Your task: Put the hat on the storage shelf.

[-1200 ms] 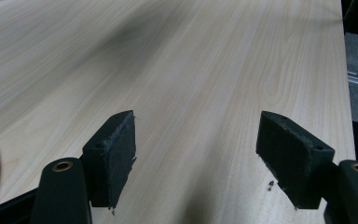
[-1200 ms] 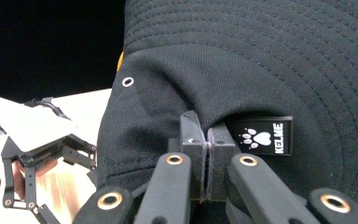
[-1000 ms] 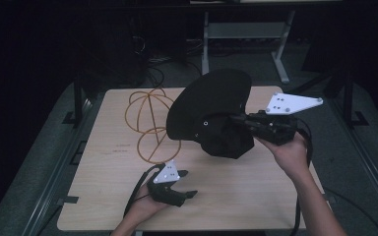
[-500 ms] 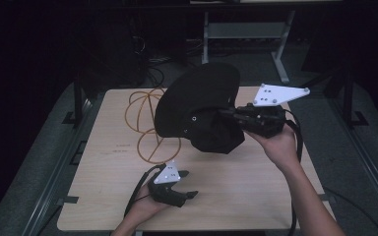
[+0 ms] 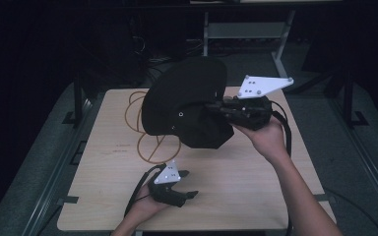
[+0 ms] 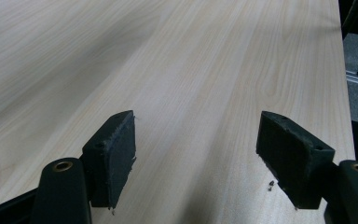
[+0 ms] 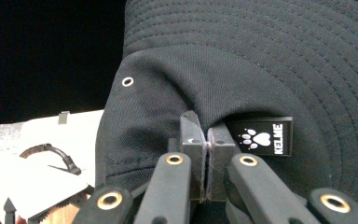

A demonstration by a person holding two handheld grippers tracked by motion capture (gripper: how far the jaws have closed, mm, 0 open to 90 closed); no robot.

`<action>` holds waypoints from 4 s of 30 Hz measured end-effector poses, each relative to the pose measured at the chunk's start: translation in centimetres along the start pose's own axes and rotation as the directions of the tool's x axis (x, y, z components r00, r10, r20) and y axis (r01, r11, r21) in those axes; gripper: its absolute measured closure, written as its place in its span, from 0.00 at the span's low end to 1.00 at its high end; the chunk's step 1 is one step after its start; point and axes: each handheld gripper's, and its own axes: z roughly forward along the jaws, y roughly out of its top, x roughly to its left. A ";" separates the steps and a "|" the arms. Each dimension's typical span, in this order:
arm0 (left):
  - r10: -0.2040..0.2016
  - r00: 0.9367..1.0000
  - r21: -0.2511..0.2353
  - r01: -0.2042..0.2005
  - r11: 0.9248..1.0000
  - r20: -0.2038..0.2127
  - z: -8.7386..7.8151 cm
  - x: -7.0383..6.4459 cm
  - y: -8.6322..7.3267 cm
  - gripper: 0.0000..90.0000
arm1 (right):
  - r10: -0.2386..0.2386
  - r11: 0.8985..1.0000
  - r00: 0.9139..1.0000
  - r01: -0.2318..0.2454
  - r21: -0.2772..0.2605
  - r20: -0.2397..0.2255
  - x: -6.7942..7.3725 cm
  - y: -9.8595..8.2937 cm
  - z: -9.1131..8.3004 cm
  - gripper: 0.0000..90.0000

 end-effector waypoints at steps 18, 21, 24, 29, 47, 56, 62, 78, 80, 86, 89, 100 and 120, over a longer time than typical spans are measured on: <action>-0.023 1.000 -0.011 0.023 1.000 0.006 0.3 0.3 0.0 0.31 | 0.001 1.000 0.999 -0.001 -0.001 -0.043 -1.4 3.2 3.7 0.98; -0.022 1.000 -0.016 0.022 1.000 0.006 0.3 0.4 0.0 0.31 | 0.004 1.000 0.999 -0.004 0.002 -0.049 -1.9 3.7 4.5 0.98; -0.016 1.000 -0.009 0.016 1.000 0.007 0.3 0.4 0.0 0.31 | 0.012 1.000 0.999 -0.012 0.002 -0.051 -2.2 4.2 5.2 0.98; -0.018 1.000 -0.013 0.018 1.000 0.009 0.3 0.5 0.0 0.31 | 0.017 1.000 0.998 -0.018 -0.004 -0.056 -2.6 5.3 6.4 0.98; -0.017 1.000 -0.021 0.017 1.000 0.010 0.4 0.6 0.2 0.31 | 0.078 0.993 0.993 -0.070 0.092 -0.083 -4.4 8.4 12.9 0.97; -0.002 1.000 -0.026 0.002 1.000 0.007 0.6 0.5 0.3 0.31 | 0.130 0.982 0.988 -0.116 0.148 -0.085 -5.2 9.0 16.4 0.97; 0.007 1.000 -0.018 -0.007 1.000 0.010 0.9 0.2 0.4 0.31 | 0.168 0.968 0.983 -0.152 0.197 -0.069 -5.4 8.7 19.0 0.97; 0.035 0.999 0.011 -0.035 0.999 0.020 1.3 -0.3 0.5 0.31 | 0.191 0.951 0.981 -0.177 0.254 -0.030 -4.9 7.6 20.7 0.62; 0.030 0.999 0.011 -0.030 0.999 0.023 1.4 -0.3 0.5 0.31 | 0.204 0.951 0.978 -0.189 0.246 -0.035 -5.2 7.1 20.2 0.60; 0.024 1.000 0.017 -0.024 1.000 0.012 1.0 -0.2 0.2 0.31 | 0.256 0.947 0.965 -0.241 0.213 -0.050 -6.1 5.7 18.5 0.53; 0.015 1.000 0.014 -0.015 1.000 0.005 0.9 0.0 0.1 0.31 | 0.264 0.946 0.963 -0.249 0.207 -0.049 -6.3 5.4 18.0 0.51; -0.009 1.000 0.016 0.009 1.000 -0.011 0.5 0.4 -0.1 0.29 | 0.285 0.942 0.957 -0.272 0.196 -0.044 -7.0 3.8 15.4 0.43; -0.035 0.999 0.007 0.035 0.999 -0.022 0.6 0.5 -0.3 0.28 | 0.321 0.930 0.947 -0.315 0.189 -0.006 -7.9 0.9 10.7 0.38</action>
